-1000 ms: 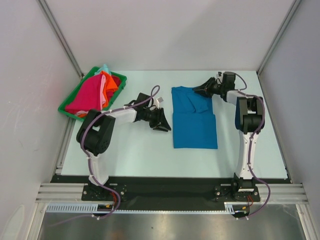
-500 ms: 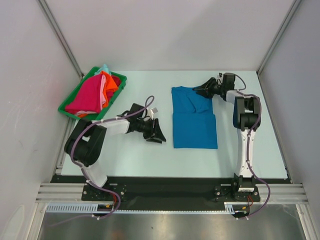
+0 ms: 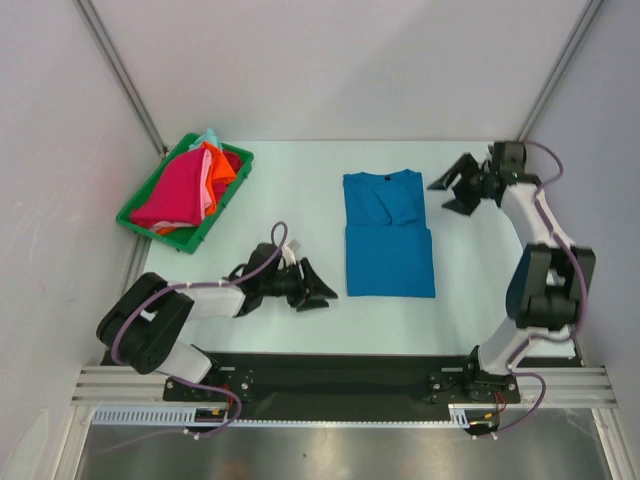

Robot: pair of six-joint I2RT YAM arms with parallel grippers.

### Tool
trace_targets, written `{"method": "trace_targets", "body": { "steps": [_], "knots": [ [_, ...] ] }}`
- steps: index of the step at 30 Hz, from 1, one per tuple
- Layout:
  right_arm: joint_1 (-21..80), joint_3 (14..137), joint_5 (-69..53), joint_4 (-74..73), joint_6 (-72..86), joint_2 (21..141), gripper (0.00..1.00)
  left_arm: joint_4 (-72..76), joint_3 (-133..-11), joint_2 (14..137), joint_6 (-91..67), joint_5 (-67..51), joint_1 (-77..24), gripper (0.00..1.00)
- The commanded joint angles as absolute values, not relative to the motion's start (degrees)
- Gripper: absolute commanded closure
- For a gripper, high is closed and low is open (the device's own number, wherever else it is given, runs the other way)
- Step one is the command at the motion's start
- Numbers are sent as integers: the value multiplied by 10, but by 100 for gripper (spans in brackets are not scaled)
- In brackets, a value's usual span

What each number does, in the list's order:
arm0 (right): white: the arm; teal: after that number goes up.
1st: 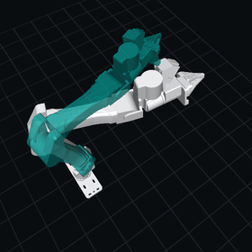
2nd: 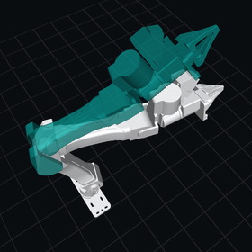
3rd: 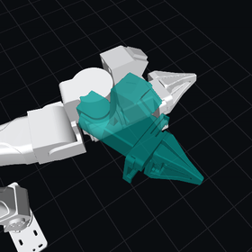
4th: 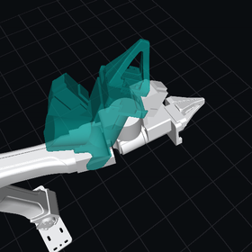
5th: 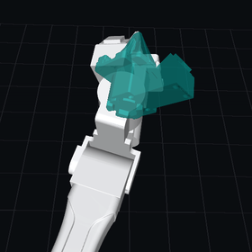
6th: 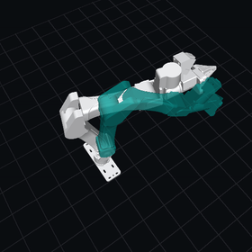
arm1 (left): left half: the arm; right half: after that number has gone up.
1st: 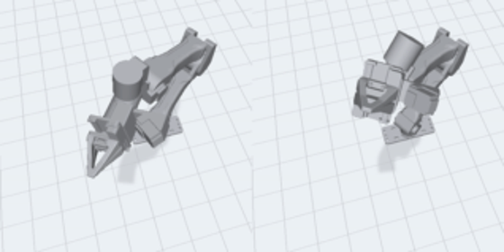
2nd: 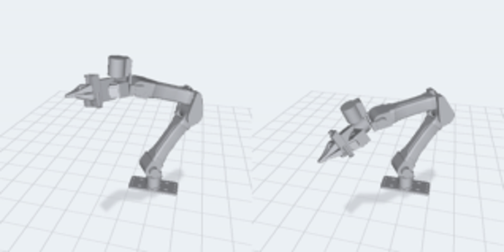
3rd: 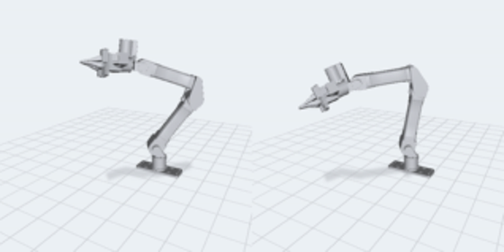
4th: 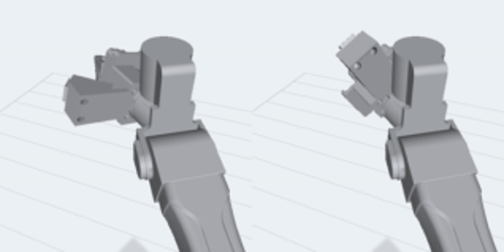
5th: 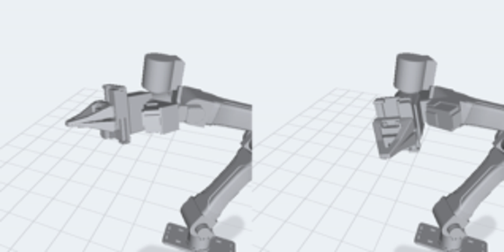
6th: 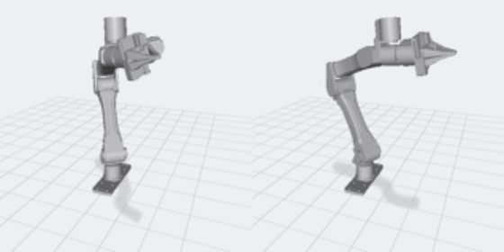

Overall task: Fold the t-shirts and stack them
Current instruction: Fold the tshirt

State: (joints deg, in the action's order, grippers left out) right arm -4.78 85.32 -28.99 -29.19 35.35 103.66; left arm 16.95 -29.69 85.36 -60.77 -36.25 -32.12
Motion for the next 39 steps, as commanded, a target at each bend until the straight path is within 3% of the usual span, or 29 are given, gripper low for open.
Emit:
{"method": "trace_targets", "body": {
  "steps": [1, 8, 14, 24, 30, 39],
  "knots": [
    [-58, 703, -240, -349, 373, 928, 30, 355, -230, 829, -814, -274, -362, 48],
    [-47, 373, -257, -269, 450, 643, 36, 471, -221, 883, -921, -135, -442, 39],
    [-68, 284, -257, -278, 464, 518, 36, 539, -208, 967, -1015, -66, -484, 42],
    [-80, 253, -241, -230, 479, 577, 44, 447, -247, 983, -1038, -6, -511, 58],
    [-104, 241, -254, -205, 476, 611, 53, 424, -269, 1012, -1058, -2, -511, 62],
    [-109, 237, -250, -189, 474, 636, 53, 361, -274, 1002, -1063, 26, -511, 62]
  ]
}}
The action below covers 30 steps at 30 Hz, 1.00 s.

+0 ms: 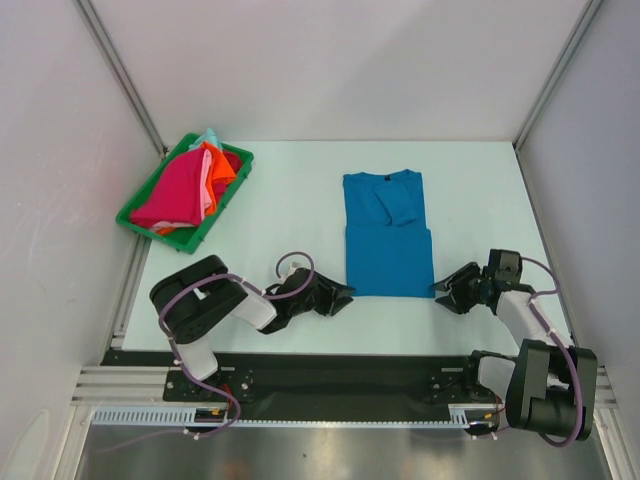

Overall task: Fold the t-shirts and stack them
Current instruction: Fold the tshirt

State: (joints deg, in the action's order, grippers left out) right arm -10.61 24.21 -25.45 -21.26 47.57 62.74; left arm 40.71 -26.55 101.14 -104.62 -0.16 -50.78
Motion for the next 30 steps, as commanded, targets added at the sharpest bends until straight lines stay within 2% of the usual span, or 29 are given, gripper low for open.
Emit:
{"method": "trace_targets", "body": {
  "steps": [1, 14, 21, 30],
  "knots": [
    [-109, 236, -249, -184, 475, 640, 53, 360, -274, 1005, -1063, 26, -511, 62],
    [-110, 214, -247, -154, 482, 652, 54, 359, -277, 1022, -1073, 37, -509, 65],
    [-110, 236, -251, -149, 472, 704, 55, 363, -276, 1027, -1071, 36, -505, 70],
    [-110, 231, -239, -135, 482, 726, 63, 367, -284, 1034, -1064, 27, -497, 79]
  ]
}}
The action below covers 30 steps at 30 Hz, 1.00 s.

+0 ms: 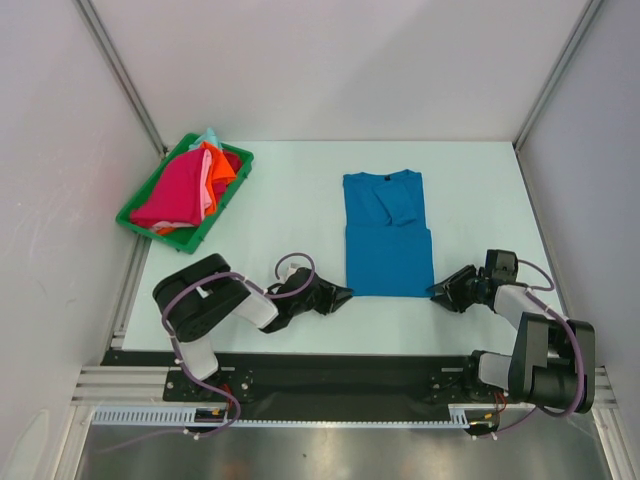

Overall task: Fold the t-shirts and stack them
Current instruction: Fold the tshirt

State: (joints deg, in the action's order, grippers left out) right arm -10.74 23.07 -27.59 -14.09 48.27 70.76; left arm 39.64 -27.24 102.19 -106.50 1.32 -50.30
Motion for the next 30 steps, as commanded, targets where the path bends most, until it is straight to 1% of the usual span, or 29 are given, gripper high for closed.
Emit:
{"method": "trace_targets", "body": {
  "steps": [1, 5, 7, 8, 10, 11, 12, 22, 26, 30],
  "knots": [
    [-110, 231, -238, -133, 482, 732, 64, 367, -286, 1035, -1061, 25, -495, 80],
    [-110, 229, -235, -127, 482, 740, 68, 374, -290, 1040, -1048, 14, -490, 86],
    [-110, 227, -235, -120, 479, 746, 77, 381, -288, 1041, -1047, 12, -488, 87],
    [-110, 228, -237, -119, 476, 755, 84, 385, -287, 1041, -1047, 11, -487, 89],
    [-110, 229, -240, -129, 474, 759, 91, 383, -287, 1040, -1042, 6, -485, 92],
    [-110, 228, -239, -134, 475, 754, 98, 382, -288, 1039, -1039, 4, -484, 95],
    [-110, 227, -234, -147, 471, 749, 100, 381, -288, 1039, -1037, 4, -483, 99],
    [-103, 236, -202, -261, 434, 651, 100, 321, -284, 980, -1015, -5, -491, 100],
    [-82, 234, -197, -305, 438, 599, 100, 288, -266, 929, -1023, -2, -515, 100],
    [-66, 240, -194, -334, 439, 563, 100, 268, -244, 896, -1041, 25, -541, 100]
  ]
}}
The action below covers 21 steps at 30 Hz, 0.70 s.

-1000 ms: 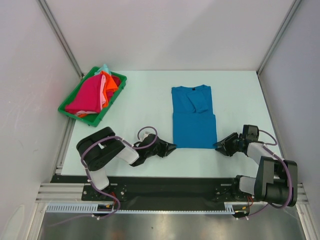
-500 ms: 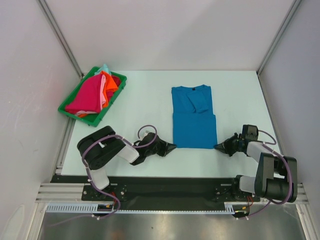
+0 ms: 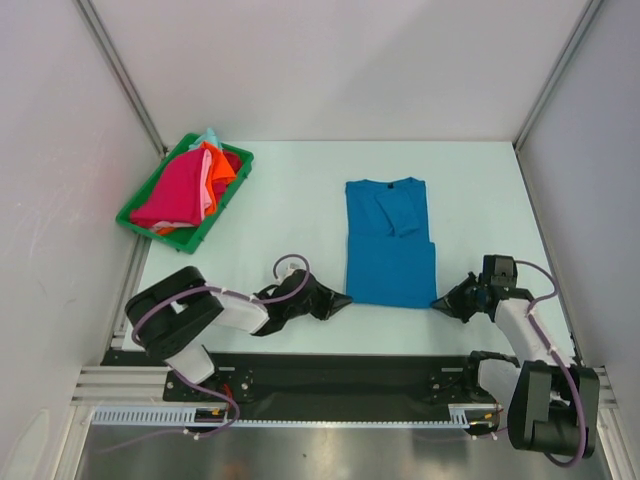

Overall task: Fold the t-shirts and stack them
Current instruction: Fold the tshirt

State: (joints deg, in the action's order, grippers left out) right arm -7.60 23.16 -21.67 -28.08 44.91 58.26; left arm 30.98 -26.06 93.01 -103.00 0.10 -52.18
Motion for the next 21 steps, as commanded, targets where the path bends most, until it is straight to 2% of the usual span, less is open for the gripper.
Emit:
{"method": "trace_targets", "body": {
  "steps": [1, 12, 17, 21],
  "knots": [
    [-63, 241, -194, -340, 439, 550, 100, 263, -236, 880, -1043, 29, -547, 100],
    [-4, 255, -174, -434, 446, 456, 100, 195, -205, 796, -1074, 42, -599, 100],
    [18, 296, -167, -431, 428, 469, 100, 157, -235, 781, -1042, 37, -595, 100],
    [18, 376, -160, -410, 403, 541, 100, 71, -314, 770, -956, 31, -547, 100]
  ]
}}
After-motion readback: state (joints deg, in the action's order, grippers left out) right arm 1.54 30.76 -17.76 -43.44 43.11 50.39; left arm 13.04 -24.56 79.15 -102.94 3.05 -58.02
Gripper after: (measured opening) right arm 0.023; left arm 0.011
